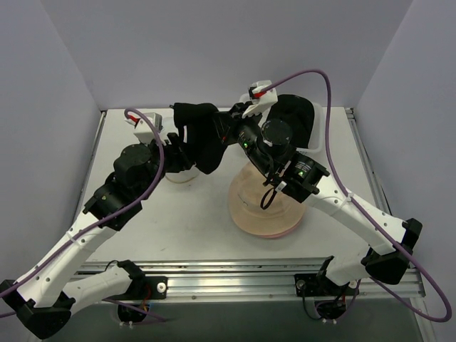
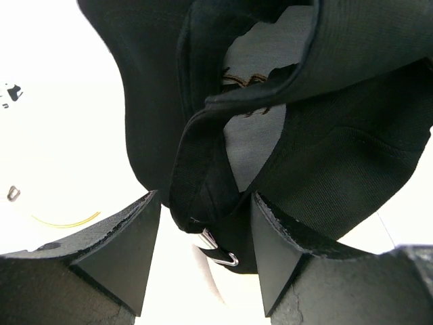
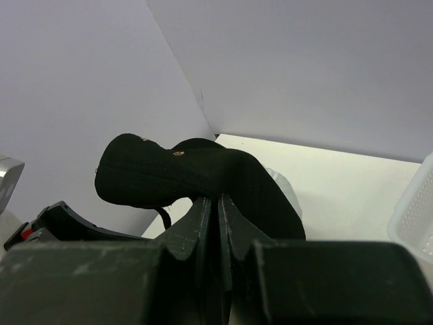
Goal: Stack the hats
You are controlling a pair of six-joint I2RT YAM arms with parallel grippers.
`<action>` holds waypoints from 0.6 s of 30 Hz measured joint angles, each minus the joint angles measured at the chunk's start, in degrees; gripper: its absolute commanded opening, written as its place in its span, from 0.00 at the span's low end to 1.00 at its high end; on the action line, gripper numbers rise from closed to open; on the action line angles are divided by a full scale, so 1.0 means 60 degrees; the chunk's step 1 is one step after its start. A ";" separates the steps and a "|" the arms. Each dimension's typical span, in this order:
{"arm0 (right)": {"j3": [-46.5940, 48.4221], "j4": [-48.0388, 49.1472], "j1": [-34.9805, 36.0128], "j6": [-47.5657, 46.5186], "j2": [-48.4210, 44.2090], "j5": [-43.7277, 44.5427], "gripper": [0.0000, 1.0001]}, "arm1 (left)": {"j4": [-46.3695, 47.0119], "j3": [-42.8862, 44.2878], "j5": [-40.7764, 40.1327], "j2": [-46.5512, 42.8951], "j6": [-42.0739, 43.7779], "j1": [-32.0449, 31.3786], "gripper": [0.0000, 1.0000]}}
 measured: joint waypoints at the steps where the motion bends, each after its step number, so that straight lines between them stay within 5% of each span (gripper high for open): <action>1: 0.0000 -0.0029 0.0000 -0.0011 0.0004 0.0011 0.00 | 0.0015 -0.0044 -0.0025 -0.0033 0.0011 0.0000 0.64; 18: 0.0000 -0.0051 0.0000 -0.0029 0.0004 0.0036 0.00 | 0.0062 -0.0142 -0.0200 -0.0353 0.0219 0.0109 0.61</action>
